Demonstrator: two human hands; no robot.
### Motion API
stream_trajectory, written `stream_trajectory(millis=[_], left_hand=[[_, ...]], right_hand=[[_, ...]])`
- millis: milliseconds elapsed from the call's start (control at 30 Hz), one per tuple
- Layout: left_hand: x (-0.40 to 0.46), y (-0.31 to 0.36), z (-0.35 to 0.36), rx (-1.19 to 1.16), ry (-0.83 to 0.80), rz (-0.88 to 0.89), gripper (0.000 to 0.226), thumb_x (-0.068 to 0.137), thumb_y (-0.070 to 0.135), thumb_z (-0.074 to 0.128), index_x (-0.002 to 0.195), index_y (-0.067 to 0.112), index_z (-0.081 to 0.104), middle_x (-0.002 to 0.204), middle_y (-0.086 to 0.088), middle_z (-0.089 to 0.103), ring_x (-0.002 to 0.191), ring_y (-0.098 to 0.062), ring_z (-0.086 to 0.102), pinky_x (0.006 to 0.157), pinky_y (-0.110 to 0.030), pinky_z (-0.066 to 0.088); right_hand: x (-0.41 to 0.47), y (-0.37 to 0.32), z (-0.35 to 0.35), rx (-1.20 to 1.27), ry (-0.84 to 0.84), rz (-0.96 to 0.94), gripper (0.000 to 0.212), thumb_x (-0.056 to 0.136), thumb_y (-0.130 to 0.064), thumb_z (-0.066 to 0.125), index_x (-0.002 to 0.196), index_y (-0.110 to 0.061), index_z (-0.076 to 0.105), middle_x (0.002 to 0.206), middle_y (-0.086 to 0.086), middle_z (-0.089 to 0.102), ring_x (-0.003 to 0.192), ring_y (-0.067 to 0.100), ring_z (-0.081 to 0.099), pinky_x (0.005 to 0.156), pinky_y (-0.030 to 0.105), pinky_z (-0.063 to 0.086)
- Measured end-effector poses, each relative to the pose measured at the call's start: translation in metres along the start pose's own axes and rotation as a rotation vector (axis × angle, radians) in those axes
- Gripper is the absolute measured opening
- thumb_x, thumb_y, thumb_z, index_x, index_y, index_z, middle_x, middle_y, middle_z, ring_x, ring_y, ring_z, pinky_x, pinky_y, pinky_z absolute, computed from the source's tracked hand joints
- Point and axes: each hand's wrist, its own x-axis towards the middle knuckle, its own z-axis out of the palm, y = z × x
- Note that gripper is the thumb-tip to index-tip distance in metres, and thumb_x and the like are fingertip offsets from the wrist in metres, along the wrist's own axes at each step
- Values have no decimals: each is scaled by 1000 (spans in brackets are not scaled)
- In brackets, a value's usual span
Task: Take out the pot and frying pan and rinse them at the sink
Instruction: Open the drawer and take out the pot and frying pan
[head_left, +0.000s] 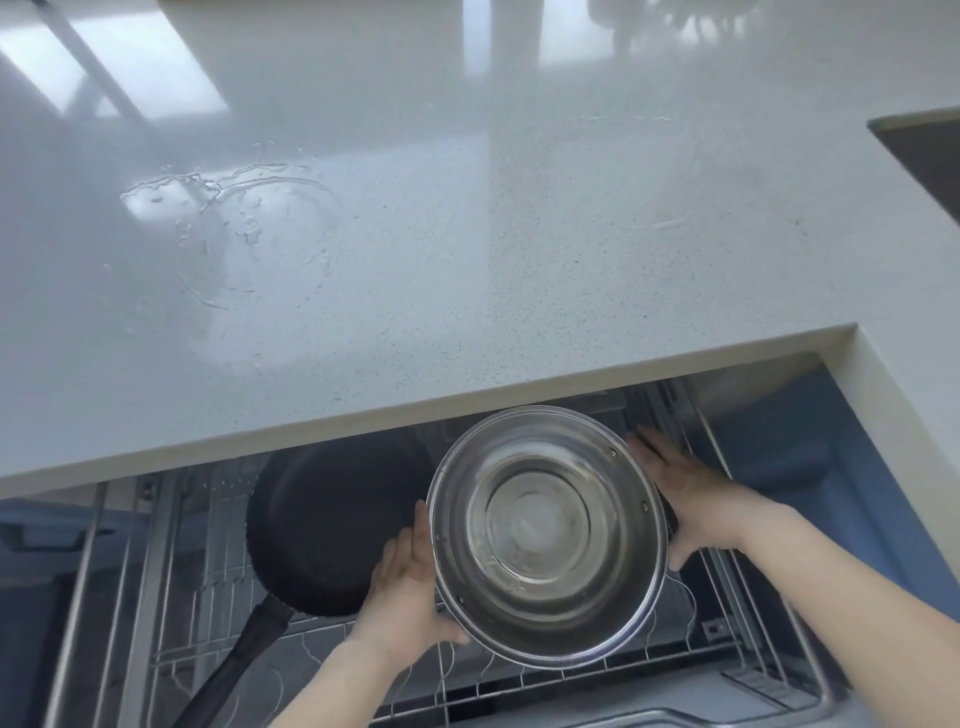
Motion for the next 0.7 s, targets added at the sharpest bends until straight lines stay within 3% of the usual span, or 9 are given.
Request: stream_trajectory(millis=[133,200,333,400,467,600,700], left_hand=[[0,-12,-20,-69,-138,-6,153,55,48,90,151,24,-27,161,1,0,149,-26,-2,119,-38,11],[-4,-21,-34,-72,-170,34,156,47,53,91,152,31,-23,161,4,0,149,-23,0,120,-38,14],[-19,-26,-75,-111,-224,201,145,42,56,92,151,45,-3,155,19,19,145,-11,17,120,-40,20],[-31,-21,-97,-182,-305,241,134,46,46,95,149,45,9,150,25,29,142,-1,27,120,-35,24],[-45,-15,-119,-240,-412,219,124,54,33,96,149,39,17,147,25,36,136,8,34,118,-26,27],[-70,-1,-156,-242,-524,165,107,63,26,93,147,31,27,139,24,50,126,12,45,107,-15,36],[-88,17,-171,-207,-514,181,109,61,37,93,148,34,27,136,27,52,126,9,47,111,-24,36]], right_hand=[[-8,2,-1,58,-12,-36,153,47,-36,97,154,-34,-12,160,-14,-17,150,16,1,118,26,17],[-17,1,1,104,-15,-55,154,43,-43,96,155,-35,-8,160,-14,-15,150,16,2,118,27,19],[-40,-9,-6,164,-68,-83,157,37,-57,92,156,-33,-7,161,-7,-10,150,16,-1,120,28,13],[-54,-17,-17,195,-129,-99,157,33,-63,90,156,-34,-2,161,-6,-2,149,16,2,121,31,12],[-70,-25,-29,224,-191,-104,145,39,-58,89,155,-39,5,159,-7,9,147,15,7,122,39,15],[-104,-30,-50,230,-231,-78,140,41,-67,85,156,-35,12,155,-10,21,144,11,22,121,38,22],[-133,-29,-66,214,-219,-79,145,34,-77,83,155,-38,13,154,-17,21,143,6,24,120,38,23]])
